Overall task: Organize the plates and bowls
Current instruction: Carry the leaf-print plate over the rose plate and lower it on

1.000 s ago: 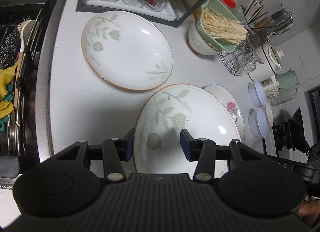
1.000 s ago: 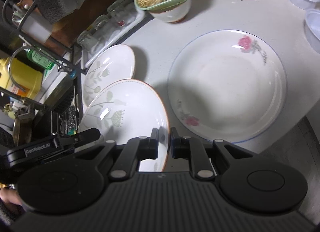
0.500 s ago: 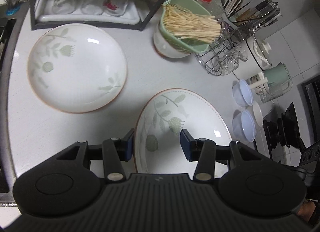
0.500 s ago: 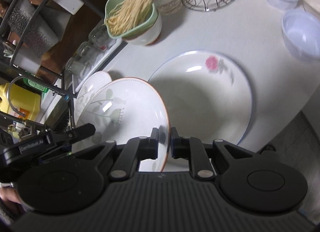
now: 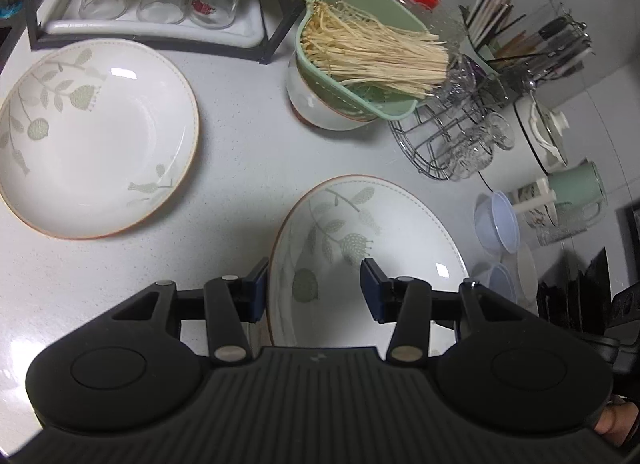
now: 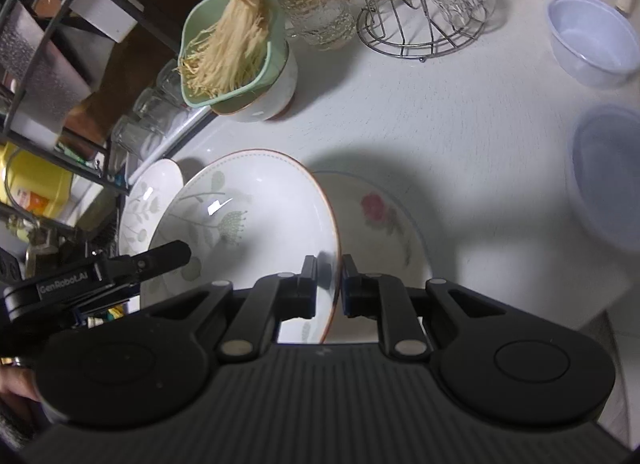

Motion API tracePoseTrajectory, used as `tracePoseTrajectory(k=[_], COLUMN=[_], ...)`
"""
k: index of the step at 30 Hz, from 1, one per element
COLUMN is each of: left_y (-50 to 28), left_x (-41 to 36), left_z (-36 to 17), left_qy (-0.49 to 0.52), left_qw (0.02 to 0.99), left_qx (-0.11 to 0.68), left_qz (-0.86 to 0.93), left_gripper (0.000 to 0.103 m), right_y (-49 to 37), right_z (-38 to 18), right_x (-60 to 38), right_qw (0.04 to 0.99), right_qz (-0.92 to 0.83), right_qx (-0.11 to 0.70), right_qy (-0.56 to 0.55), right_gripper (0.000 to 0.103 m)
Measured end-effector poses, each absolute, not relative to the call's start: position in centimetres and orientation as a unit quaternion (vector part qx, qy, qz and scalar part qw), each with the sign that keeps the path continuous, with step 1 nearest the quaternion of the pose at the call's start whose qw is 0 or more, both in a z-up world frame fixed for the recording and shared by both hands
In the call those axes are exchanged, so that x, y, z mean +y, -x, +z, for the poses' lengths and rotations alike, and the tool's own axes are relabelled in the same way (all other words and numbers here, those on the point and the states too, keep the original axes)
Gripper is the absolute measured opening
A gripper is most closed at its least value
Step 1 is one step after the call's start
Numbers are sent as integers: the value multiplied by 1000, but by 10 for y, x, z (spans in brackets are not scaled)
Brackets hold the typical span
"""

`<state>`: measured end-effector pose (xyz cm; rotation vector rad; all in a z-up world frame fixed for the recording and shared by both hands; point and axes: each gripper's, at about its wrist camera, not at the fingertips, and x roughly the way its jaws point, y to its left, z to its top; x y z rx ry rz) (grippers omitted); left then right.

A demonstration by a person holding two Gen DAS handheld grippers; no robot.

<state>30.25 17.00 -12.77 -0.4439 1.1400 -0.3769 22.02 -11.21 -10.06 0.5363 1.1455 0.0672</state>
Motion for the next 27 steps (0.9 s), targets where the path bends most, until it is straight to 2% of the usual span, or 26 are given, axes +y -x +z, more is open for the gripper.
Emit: tracePoseTrajectory(k=[27], left_y=[-277], left_x=[129], left_z=[-163], left_qy=[184], left_qw=[804], left_qx=[562], left_qz=[-61], left_gripper=[52], right_y=[-258], right_z=[-147], right_x=[-125], right_qw=[772], right_qz=[125], right_qx=[604], right_qy=[-156], right_gripper=[20])
